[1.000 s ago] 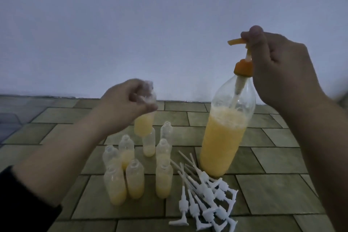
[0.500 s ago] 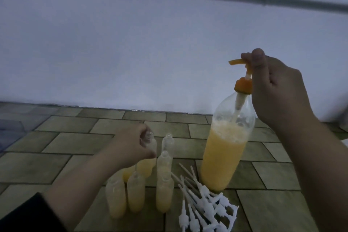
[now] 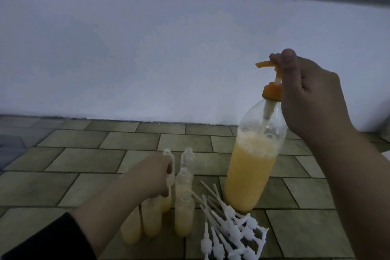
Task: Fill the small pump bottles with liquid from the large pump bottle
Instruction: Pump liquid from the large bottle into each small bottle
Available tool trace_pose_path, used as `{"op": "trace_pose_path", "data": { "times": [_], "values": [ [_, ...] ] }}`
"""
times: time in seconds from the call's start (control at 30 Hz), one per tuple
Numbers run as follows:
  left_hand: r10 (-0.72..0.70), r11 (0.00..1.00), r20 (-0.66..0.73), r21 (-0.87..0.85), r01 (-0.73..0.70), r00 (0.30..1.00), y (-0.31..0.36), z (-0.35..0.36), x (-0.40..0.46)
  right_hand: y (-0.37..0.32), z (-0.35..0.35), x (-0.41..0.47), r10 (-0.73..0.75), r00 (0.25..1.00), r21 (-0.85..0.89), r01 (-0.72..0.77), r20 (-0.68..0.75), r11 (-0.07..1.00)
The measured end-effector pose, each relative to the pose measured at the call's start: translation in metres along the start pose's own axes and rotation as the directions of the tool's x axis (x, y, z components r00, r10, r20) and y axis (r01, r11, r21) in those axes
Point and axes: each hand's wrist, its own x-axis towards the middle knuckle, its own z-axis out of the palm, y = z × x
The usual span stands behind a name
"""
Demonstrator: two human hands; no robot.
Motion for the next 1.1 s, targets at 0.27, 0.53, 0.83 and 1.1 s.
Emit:
{"op": "trace_pose_path", "data": {
  "times": [0.27,0.53,0.83,1.1],
  "values": [
    [0.014,0.983,-0.241,-0.174,-0.057,0.970,-0.013,-0.021,0.001,0.002,0.002,0.001,-0.010,1.000,-0.007,0.010,-0.006,1.000],
    [-0.035,0.998,0.135,-0.054,0.042,0.990,-0.019,-0.037,0.051,0.006,0.002,0.003,-0.029,1.000,-0.015,0.029,0.002,0.999],
    [-0.025,1.000,0.066,0.018,0.024,0.998,-0.008,-0.015,0.074,0.010,0.001,0.004,-0.056,0.998,-0.033,0.056,-0.002,0.998],
    [0.025,0.948,-0.372,-0.285,-0.140,0.928,-0.021,-0.080,0.027,0.013,-0.016,0.017,-0.113,0.974,-0.126,0.140,0.198,0.982]
  ]
}}
